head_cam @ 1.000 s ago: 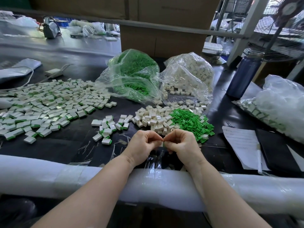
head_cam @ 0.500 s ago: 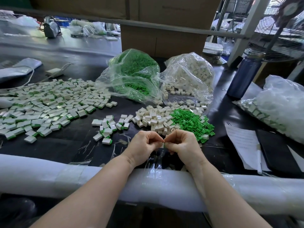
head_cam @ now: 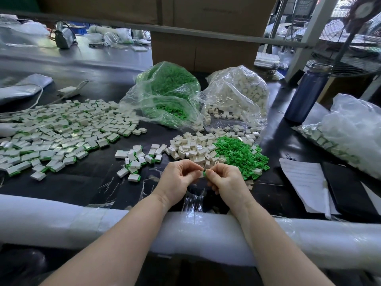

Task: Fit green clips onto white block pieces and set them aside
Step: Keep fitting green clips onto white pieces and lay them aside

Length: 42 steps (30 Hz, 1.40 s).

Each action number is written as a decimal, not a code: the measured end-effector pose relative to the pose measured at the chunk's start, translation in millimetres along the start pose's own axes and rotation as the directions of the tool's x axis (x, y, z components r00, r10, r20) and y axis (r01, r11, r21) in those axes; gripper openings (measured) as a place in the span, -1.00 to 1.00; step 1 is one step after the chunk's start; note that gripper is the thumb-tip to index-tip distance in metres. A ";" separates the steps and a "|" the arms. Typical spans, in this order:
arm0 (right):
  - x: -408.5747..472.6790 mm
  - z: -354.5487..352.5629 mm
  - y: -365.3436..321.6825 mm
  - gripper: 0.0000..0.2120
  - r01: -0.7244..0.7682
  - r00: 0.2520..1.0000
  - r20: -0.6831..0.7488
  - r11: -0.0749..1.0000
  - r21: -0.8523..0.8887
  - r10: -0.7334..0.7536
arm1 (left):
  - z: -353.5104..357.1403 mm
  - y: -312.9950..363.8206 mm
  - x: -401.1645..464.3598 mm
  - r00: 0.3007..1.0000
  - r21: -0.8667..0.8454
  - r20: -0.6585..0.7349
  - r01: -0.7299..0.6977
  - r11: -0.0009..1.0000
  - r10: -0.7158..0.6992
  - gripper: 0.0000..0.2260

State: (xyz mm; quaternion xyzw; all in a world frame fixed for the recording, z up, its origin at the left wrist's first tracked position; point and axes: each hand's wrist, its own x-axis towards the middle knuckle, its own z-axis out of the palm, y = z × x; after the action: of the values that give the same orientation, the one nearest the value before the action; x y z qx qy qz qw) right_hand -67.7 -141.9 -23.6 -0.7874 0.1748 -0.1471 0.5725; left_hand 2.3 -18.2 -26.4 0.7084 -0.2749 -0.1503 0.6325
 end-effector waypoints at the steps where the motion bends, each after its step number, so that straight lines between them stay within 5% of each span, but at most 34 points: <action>1: -0.3 -0.4 -0.4 -0.77 0.000 1.000 0.007 1.000 -0.014 0.001 | 0.1 -0.4 0.1 1.000 0.017 0.008 0.002 1.000 -0.002 -0.85; 22: 3.3 -4.0 1.7 -0.69 0.009 0.993 0.118 0.994 -0.105 0.004 | -2.9 -2.1 -0.7 0.996 0.136 0.087 -0.028 0.990 0.016 -0.84; 28: 1.7 -2.8 2.0 -0.69 0.019 0.998 0.059 1.000 -0.008 -0.018 | -2.0 -1.5 -0.7 0.999 0.100 0.046 -0.031 0.995 0.027 -0.85; 42: 2.9 -1.3 1.2 -0.72 0.026 0.997 0.072 0.997 -0.078 -0.020 | -1.7 -1.3 -1.3 0.997 0.183 0.071 -0.042 0.982 0.030 -0.87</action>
State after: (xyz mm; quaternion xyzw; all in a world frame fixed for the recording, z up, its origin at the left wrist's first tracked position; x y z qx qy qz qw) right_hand -65.9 -144.6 -24.3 -0.8162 0.1509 -0.1186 0.5449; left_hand 2.5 -16.0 -27.6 0.7532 -0.3216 -0.1367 0.5573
